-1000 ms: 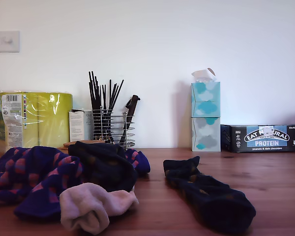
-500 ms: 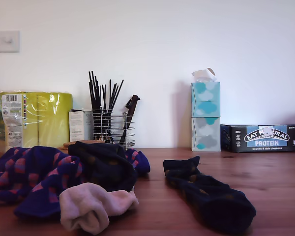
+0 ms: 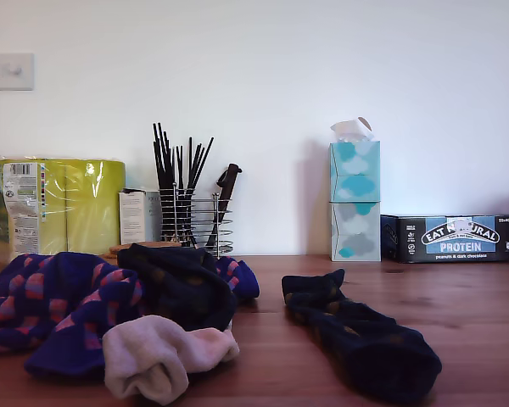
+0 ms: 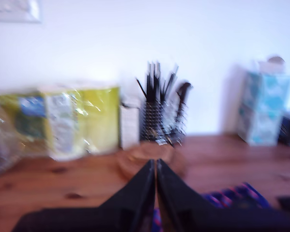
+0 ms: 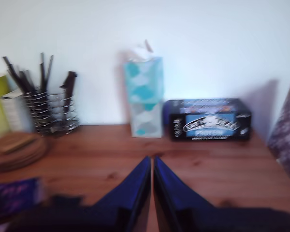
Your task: Pair up the socks based on colour and pattern, by placing each sock on top of its pair
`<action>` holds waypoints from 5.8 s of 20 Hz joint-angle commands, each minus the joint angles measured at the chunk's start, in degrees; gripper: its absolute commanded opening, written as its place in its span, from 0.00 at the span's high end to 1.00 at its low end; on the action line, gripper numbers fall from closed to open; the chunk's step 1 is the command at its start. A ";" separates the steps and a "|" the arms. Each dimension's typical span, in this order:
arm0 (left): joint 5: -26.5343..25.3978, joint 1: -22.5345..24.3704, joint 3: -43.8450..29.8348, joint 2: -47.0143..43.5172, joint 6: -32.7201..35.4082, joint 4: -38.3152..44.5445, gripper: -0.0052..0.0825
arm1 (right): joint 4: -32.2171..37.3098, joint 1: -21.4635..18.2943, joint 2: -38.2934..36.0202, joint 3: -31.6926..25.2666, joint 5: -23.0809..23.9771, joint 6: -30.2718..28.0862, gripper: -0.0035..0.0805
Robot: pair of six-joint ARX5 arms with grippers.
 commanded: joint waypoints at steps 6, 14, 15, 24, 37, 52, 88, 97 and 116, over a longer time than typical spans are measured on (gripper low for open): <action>11.41 -5.90 13.11 20.85 6.25 -7.82 0.96 | -10.40 1.92 17.92 14.62 -12.22 1.25 0.97; 13.00 -21.38 21.35 42.16 18.95 -13.11 0.96 | -24.57 11.98 48.50 32.92 -13.62 -6.56 0.97; 13.00 -23.04 21.35 43.71 19.50 -13.18 0.96 | -25.14 13.73 51.65 34.38 -13.60 -7.13 0.97; 12.83 -25.68 21.35 47.19 21.24 -13.33 0.96 | -24.30 26.97 75.47 46.66 -12.09 -5.95 0.97; 9.68 -18.43 21.29 34.88 21.27 -24.57 0.96 | -28.96 38.29 101.96 70.20 -10.95 -5.40 0.25; 9.75 -18.43 21.29 33.68 21.20 -27.93 0.96 | -22.73 43.52 115.99 74.71 -0.59 -15.06 0.25; 9.77 -18.43 21.29 34.49 21.22 -27.63 0.96 | -46.07 24.79 106.73 87.12 -4.85 4.26 0.97; 10.84 -18.43 21.29 34.91 21.24 -27.93 0.96 | -56.30 22.97 105.74 96.76 -2.25 5.55 0.97; 11.06 -18.43 21.29 34.88 21.22 -28.50 0.96 | -48.81 26.77 105.74 92.67 1.31 8.28 0.97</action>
